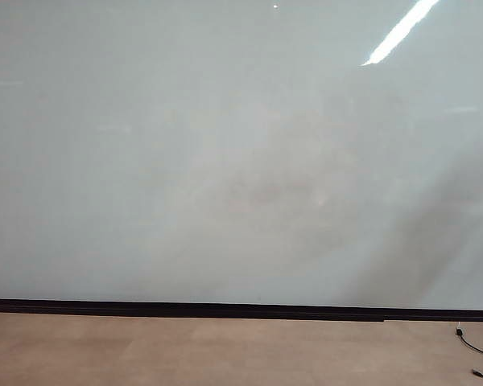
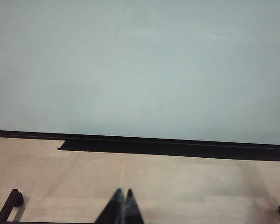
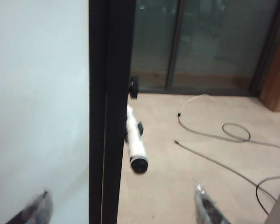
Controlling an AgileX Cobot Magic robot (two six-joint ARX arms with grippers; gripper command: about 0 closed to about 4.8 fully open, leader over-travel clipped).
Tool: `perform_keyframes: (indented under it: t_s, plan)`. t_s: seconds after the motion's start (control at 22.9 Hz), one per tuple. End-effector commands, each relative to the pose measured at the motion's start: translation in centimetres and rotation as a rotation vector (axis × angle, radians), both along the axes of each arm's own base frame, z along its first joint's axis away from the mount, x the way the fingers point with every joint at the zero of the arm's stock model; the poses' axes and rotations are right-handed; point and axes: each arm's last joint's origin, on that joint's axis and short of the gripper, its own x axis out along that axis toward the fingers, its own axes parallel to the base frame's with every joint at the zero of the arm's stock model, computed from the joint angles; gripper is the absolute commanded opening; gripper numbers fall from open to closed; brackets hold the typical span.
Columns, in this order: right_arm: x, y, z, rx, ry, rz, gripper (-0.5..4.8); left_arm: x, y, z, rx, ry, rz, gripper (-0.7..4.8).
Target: Pick up the pen on the shelf to the right of the whiteboard and write the letter A.
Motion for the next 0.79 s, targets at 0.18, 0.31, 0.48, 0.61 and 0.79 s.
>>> perform_keyframes:
  t_s: [0.18, 0.31, 0.48, 0.61, 0.79]
  plan:
    - [1.7, -1.0, -0.2, -0.017, -0.040, 0.004, 3.86, 0.0, 0.0, 0.2, 0.004, -0.010, -0.001, -0.04]
    - [2.8, -1.6, -0.8, -0.010, -0.042, 0.004, 3.86, 0.0, 0.0, 0.1, 0.004, -0.010, -0.001, -0.05]
    - [4.1, -2.3, -1.7, 0.010, -0.011, 0.006, 3.86, 0.0, 0.0, 0.1, 0.004, -0.010, -0.001, -0.05]
    - [4.9, -2.7, -2.1, 0.009, 0.002, 0.012, 3.54, 0.0, 0.0, 0.2, 0.004, -0.010, -0.001, -0.04]
    - [6.0, -3.3, -2.4, 0.010, 0.004, 0.047, 3.55, 0.0, 0.0, 0.1, 0.004, -0.010, -0.001, -0.04]
